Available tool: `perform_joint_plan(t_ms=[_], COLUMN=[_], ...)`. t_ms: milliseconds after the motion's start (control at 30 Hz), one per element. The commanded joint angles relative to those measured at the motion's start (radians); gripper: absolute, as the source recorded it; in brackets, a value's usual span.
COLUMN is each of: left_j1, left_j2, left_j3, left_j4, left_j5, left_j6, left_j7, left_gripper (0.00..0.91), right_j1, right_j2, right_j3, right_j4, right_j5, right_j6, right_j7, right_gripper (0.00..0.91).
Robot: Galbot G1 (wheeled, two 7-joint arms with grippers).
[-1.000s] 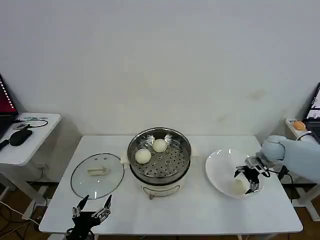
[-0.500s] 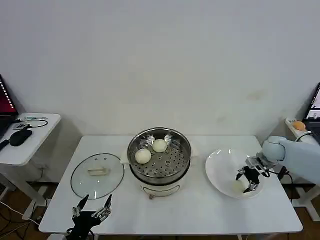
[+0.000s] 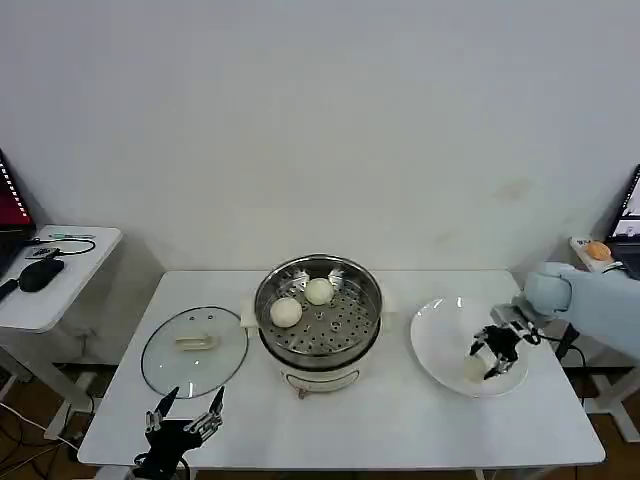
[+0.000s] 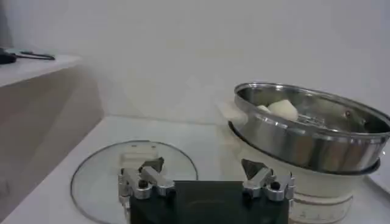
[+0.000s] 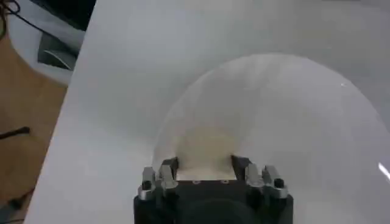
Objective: Take steamed baozi put them in steamer then cover it.
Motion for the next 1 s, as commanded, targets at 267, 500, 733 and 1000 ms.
perform_joint_plan(t_ms=[267, 500, 733, 1000], left_j1=[-0.004, 0.002, -0.001, 0.001], left_j2=[0.004, 0.006, 0.007, 0.008], left_j3=[0.005, 0.006, 0.009, 0.008], left_j4=[-0.002, -0.005, -0.003, -0.001], left_j5=[0.0, 0.0, 0.0, -0.002], left_j6=[0.001, 0.001, 0.0, 0.0], left_j7=[0.002, 0.003, 0.003, 0.003], left_gripper=[0.907, 0.907, 0.907, 0.907], right_j1=[0.272, 0.302, 0.291, 0.279], right_j2=[0.122, 0.185, 0.249, 0.329], right_j3=[-0.047, 0.01, 0.118, 0.214], right_j4=[0.0, -0.011, -0.024, 0.039], right_j5=[0.06, 0.037, -0.019, -0.085], right_j6=[0.083, 0.144, 0.216, 0.268], right_j7=[-0.04, -0.035, -0.032, -0.001], right_gripper=[0.615, 0.615, 0.615, 0.615])
